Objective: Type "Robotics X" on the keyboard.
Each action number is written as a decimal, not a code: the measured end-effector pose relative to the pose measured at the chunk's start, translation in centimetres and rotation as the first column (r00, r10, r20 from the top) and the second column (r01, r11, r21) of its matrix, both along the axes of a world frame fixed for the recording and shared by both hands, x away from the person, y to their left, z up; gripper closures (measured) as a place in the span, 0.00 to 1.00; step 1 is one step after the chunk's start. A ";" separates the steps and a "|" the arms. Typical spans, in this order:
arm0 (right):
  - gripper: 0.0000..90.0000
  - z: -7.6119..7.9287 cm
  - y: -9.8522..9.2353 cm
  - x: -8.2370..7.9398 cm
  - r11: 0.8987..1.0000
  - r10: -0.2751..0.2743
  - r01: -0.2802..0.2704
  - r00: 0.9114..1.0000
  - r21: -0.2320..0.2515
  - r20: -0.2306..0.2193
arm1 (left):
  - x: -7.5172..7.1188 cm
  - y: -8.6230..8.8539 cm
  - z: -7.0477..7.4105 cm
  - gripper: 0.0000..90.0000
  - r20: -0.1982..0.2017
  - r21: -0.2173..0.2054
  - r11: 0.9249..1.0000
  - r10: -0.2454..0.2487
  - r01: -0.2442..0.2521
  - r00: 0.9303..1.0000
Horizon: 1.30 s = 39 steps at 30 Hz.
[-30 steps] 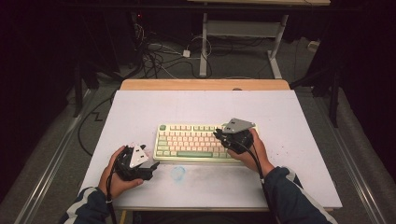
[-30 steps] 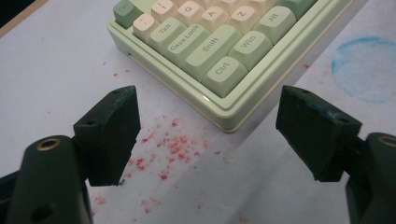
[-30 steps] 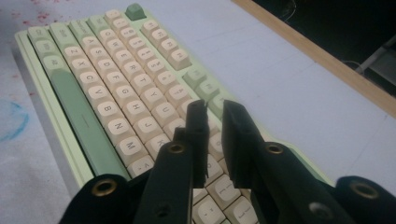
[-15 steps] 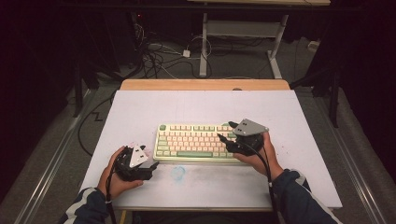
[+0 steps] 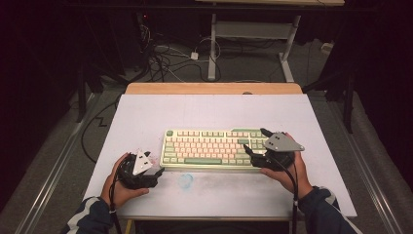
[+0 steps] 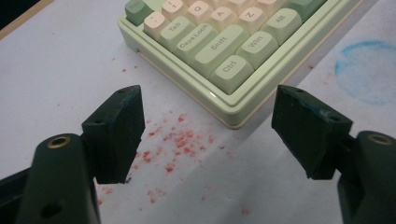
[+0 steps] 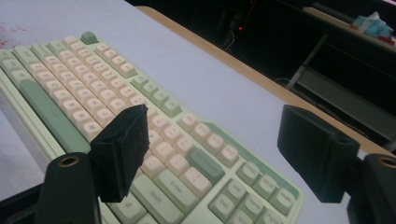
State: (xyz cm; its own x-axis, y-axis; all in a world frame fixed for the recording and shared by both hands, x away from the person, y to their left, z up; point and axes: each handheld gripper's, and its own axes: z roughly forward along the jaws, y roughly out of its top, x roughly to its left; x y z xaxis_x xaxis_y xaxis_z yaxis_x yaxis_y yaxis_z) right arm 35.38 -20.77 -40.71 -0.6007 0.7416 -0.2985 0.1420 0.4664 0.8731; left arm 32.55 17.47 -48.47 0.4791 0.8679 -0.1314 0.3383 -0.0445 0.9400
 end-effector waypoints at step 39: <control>0.24 -4.4 -4.3 -5.1 0.993 -0.079 0.076 0.996 -0.086 -0.039 | 2.5 -6.2 4.1 0.97 -0.062 0.004 0.968 -0.250 0.251 0.966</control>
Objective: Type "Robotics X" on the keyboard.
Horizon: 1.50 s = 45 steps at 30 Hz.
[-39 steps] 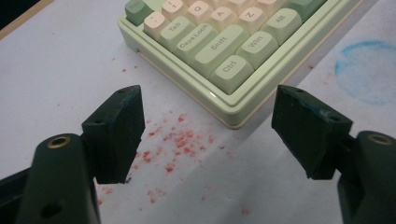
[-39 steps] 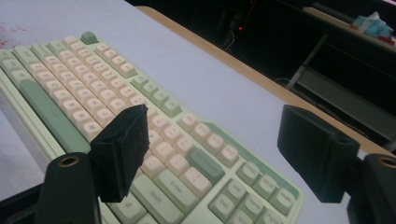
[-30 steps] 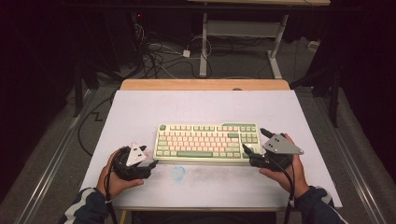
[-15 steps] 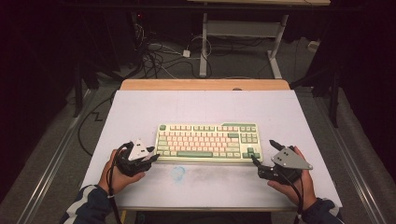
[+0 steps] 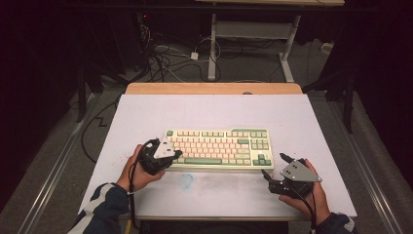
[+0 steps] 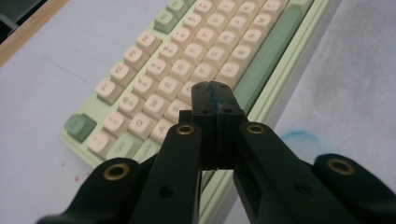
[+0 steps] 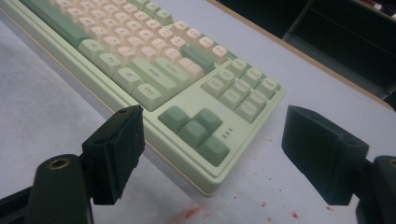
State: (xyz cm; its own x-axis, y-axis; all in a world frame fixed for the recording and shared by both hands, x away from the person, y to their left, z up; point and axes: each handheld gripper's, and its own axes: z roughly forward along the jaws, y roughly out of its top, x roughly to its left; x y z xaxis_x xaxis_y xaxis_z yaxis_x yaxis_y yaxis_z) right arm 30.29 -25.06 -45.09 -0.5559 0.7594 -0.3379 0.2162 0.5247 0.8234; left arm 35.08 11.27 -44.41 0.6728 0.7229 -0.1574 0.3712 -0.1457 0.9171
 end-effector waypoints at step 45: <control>0.27 -0.7 0.5 0.4 0.997 0.022 -0.024 0.999 -0.069 -0.026 | 2.7 -6.7 -2.0 0.96 -0.039 0.095 0.992 -0.080 0.084 0.996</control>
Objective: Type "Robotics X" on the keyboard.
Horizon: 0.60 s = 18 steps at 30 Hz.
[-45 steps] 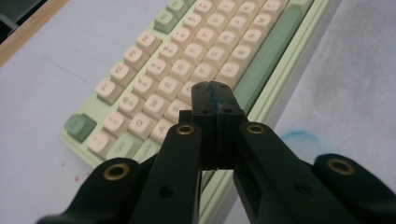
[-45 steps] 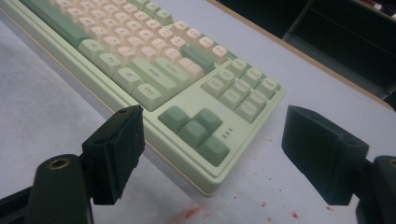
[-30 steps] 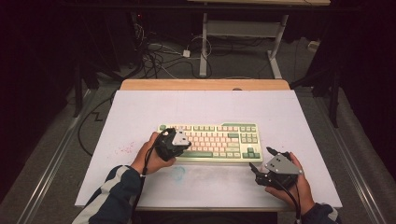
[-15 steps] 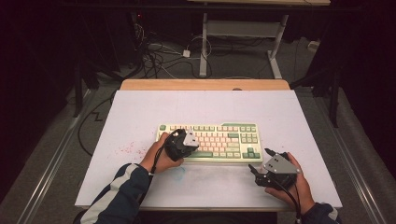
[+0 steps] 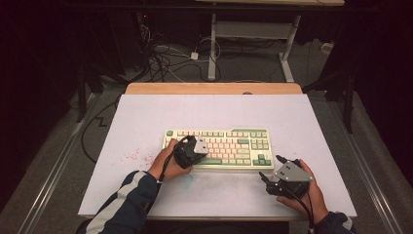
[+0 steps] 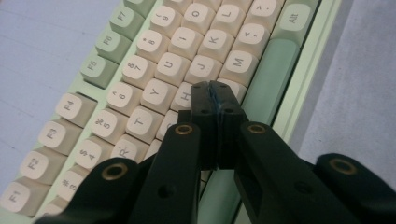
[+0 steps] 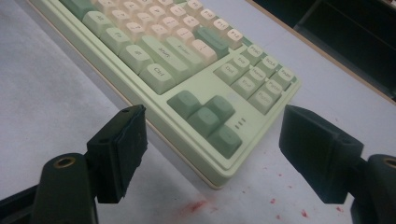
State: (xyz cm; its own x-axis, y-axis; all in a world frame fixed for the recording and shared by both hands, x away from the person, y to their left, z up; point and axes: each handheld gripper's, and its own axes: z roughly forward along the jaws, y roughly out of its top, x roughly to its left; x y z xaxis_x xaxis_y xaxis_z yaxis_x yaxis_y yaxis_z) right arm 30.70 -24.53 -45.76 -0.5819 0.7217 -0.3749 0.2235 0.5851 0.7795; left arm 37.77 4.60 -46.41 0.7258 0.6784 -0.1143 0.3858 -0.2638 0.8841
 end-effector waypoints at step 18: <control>0.27 0.1 -0.3 0.1 1.000 -0.010 0.010 1.000 0.002 0.001 | -1.2 1.5 1.9 0.36 0.163 -0.083 0.996 0.057 -0.044 0.985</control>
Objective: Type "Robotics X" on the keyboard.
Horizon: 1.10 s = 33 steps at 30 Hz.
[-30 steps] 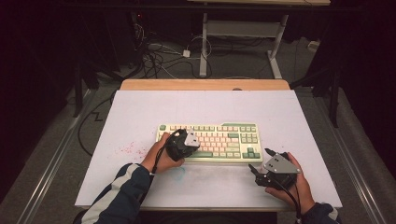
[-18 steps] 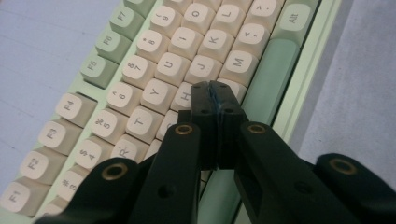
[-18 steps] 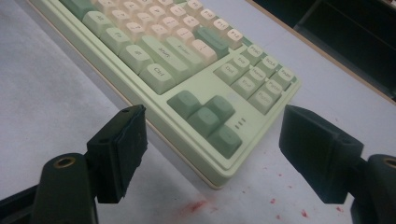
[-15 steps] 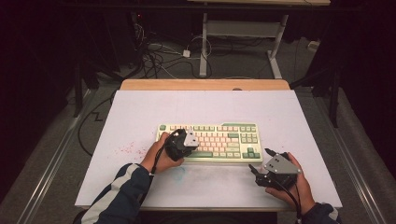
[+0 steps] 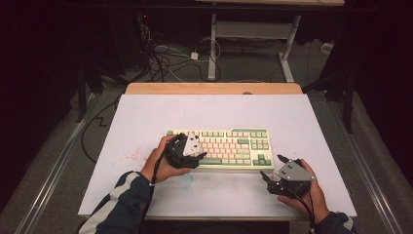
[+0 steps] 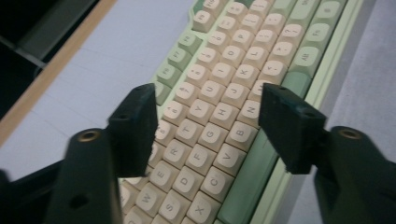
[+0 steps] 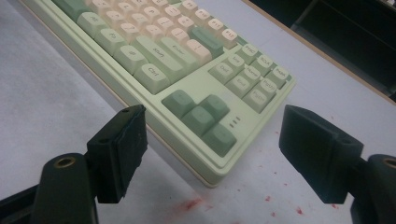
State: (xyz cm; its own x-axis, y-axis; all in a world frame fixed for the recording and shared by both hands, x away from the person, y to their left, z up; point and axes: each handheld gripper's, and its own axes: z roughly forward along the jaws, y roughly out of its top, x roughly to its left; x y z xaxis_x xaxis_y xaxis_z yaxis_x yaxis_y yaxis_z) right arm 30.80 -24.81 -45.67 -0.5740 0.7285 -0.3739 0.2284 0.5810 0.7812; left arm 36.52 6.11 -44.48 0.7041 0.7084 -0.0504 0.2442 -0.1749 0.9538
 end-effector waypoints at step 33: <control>0.30 0.7 0.5 1.1 0.999 -0.002 0.002 1.000 0.039 -0.022 | -3.2 8.0 -1.4 0.22 0.091 -0.031 0.987 0.161 -0.159 0.983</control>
